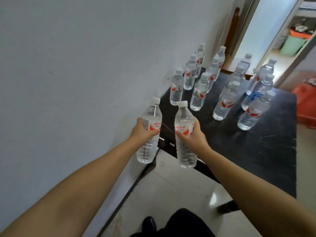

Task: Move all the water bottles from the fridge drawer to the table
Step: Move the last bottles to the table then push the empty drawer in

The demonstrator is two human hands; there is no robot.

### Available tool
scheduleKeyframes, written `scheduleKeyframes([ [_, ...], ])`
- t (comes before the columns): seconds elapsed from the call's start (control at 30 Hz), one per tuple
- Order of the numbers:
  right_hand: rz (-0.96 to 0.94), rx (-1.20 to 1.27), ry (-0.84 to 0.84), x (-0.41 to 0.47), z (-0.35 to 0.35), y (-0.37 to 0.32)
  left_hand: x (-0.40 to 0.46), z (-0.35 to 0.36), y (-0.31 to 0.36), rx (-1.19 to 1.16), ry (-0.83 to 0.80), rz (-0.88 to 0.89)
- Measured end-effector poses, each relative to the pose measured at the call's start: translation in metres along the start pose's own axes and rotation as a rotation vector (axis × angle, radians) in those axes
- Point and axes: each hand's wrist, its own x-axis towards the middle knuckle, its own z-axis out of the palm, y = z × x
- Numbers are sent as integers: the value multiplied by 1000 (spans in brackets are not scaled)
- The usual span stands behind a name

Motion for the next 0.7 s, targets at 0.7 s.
scheduleKeyframes([
  [0.7,108,168,209,142,-13,26,174,63,39,6,-124,36],
])
